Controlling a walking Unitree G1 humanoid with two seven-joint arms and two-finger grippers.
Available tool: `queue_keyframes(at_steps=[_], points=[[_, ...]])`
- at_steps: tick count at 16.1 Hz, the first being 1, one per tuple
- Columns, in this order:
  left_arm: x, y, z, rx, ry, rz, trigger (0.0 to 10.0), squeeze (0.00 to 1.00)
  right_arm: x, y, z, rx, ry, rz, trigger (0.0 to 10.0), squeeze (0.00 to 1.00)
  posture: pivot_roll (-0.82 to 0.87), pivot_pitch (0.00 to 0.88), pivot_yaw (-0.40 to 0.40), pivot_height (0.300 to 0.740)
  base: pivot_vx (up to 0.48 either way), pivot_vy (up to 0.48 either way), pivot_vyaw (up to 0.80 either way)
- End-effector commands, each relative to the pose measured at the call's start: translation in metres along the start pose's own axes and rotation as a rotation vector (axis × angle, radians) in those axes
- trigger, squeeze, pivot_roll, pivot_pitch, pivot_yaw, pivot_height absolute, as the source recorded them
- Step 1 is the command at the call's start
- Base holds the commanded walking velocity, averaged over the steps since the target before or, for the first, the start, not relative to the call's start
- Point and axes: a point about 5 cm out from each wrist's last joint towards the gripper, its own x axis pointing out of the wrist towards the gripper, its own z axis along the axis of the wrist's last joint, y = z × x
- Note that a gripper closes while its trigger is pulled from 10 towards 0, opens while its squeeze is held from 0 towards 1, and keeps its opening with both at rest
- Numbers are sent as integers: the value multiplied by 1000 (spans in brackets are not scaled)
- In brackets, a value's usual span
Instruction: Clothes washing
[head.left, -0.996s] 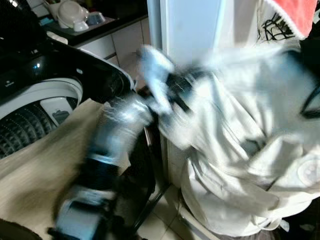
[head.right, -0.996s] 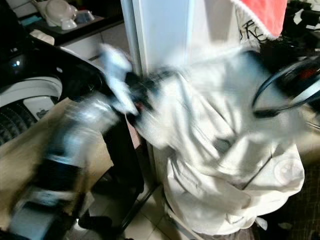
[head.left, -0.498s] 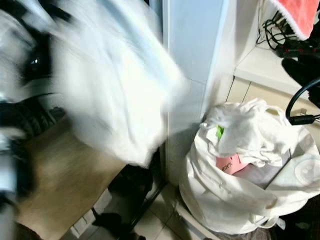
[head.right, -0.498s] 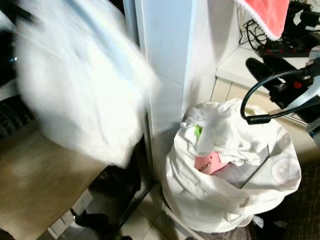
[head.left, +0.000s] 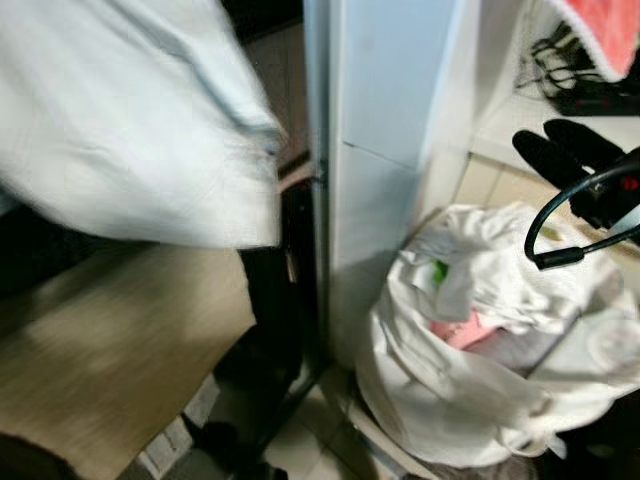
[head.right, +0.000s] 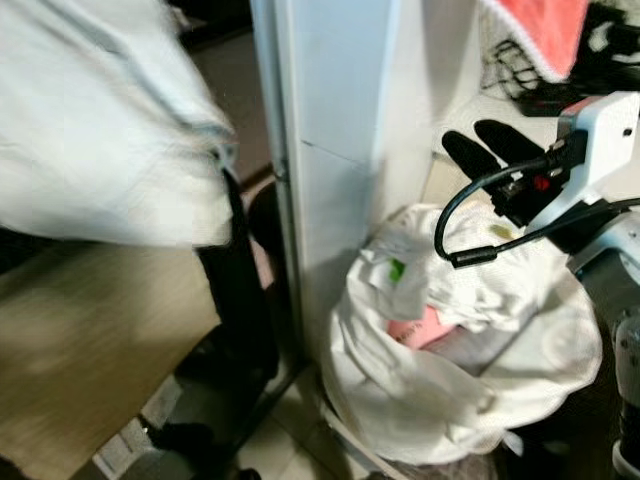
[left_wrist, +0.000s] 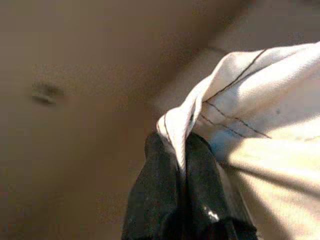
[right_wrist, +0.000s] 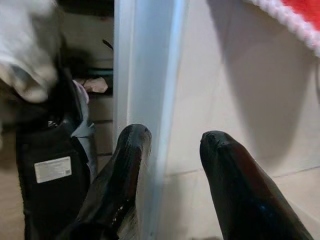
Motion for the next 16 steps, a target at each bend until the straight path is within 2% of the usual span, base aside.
queue_keyframes(at_steps=[1,3,4,6,7,8,9,10,11,12,13,14,15,16], points=[[12,25,2,82,-38,129,0,0,3,6,3,-2,-8,26,10000,0,-129,0,78,740,0,0,0],[0,-16,-12,46,74,-113,0,0,8,14,0,0,-1,58,10000,0,-126,0,77,740,0,0,0],[-33,-66,-33,22,228,-393,824,0,13,26,-5,-4,18,111,10000,0,-126,0,78,740,0,0,0],[-47,-81,-41,23,278,-468,824,0,14,32,-6,-5,26,133,10000,0,-126,0,78,740,0,0,0],[-55,-88,-46,-3,320,-511,4078,0,14,35,-7,-6,36,148,10000,0,-131,0,78,740,0,0,0],[-85,-111,-65,-115,514,-665,10000,0,13,51,-14,-5,83,239,10000,0,-133,0,79,740,0,0,0],[-97,-119,-70,-188,589,-715,10000,0,12,58,-16,-3,101,281,10000,0,-133,0,78,740,0,0,0],[-113,-130,-72,-341,680,-788,10000,1000,11,68,-18,14,116,337,10000,0,-128,0,72,740,0,0,0],[-121,-139,-69,-473,720,-845,10000,1000,13,72,-20,28,118,357,10000,0,-126,0,69,740,0,0,0],[-123,-144,-62,-573,722,-883,10000,1000,14,74,-21,34,121,366,10000,0,-123,0,67,740,0,0,0],[-124,-147,-58,-607,703,-919,10000,1000,15,75,-22,34,124,368,10000,0,-121,0,64,740,0,0,0],[-127,-153,-49,-694,706,-1001,10000,1000,16,74,-26,29,145,361,10000,0,-116,0,62,740,0,0,0],[-129,-156,-44,-725,705,-1051,10000,1000,16,73,-29,23,165,353,10000,0,-116,0,62,740,0,0,0],[-135,-161,-39,-751,706,-1146,10000,1000,16,70,-33,16,199,335,10000,0,-114,0,64,740,0,0,0]])
